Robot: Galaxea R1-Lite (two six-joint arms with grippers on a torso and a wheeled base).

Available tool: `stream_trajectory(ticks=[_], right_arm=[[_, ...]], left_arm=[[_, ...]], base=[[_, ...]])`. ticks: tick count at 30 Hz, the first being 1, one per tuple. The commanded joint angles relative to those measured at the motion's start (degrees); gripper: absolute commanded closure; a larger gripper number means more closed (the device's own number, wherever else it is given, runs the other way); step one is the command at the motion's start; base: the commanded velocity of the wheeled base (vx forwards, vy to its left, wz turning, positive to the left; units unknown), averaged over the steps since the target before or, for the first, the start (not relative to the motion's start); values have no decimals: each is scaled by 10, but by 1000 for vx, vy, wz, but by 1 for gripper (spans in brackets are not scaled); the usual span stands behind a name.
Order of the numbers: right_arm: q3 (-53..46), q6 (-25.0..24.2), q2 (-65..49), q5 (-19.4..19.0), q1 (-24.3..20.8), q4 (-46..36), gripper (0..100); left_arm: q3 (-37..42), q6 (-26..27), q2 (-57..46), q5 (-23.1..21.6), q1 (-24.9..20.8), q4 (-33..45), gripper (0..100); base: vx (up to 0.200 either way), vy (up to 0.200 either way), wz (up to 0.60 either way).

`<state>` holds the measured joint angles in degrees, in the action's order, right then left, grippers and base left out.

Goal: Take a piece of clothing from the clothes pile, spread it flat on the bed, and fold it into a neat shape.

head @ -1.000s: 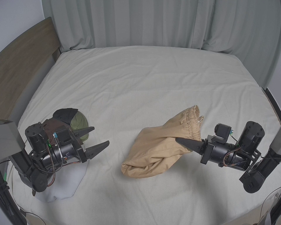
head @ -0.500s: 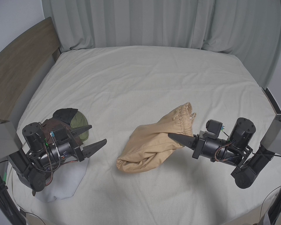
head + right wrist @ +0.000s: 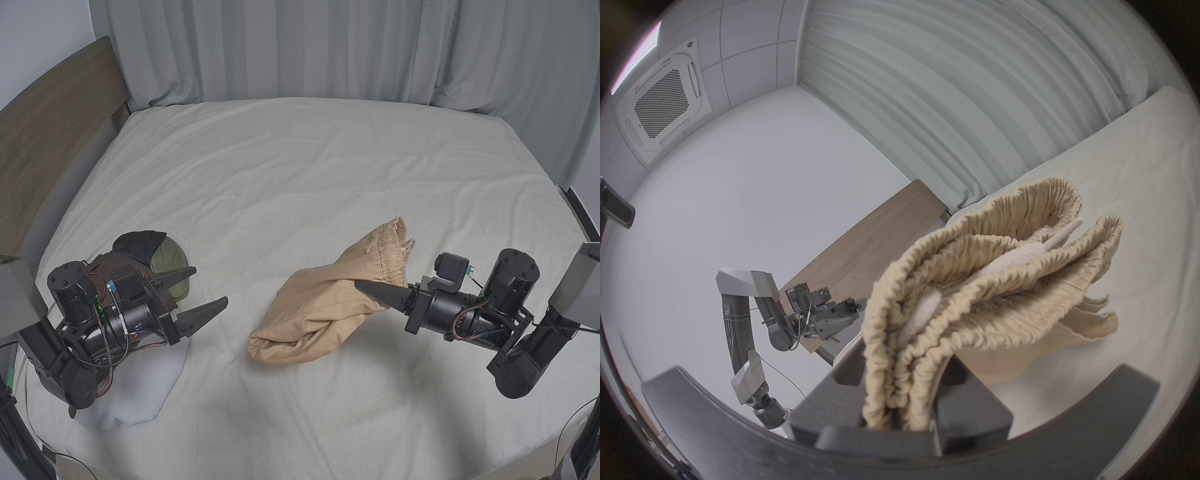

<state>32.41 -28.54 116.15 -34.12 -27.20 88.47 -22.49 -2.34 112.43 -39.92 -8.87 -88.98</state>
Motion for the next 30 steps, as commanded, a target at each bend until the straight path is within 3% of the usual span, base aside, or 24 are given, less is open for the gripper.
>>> stream_trajectory(ticks=[1, 22, 30], right_arm=[[25, -10, 14, 0, 1, 0, 100], [113, -48, 57, 3, 14, -1, 100], [219, -100, 119, 2, 38, -6, 100]], left_arm=[[0, 0, 1, 0, 1, -1, 0], [0, 0, 1, 0, 4, -1, 0], [0, 0, 5, 0, 5, -1, 0]], base=[[0, 0, 0], [0, 0, 0], [0, 0, 0]])
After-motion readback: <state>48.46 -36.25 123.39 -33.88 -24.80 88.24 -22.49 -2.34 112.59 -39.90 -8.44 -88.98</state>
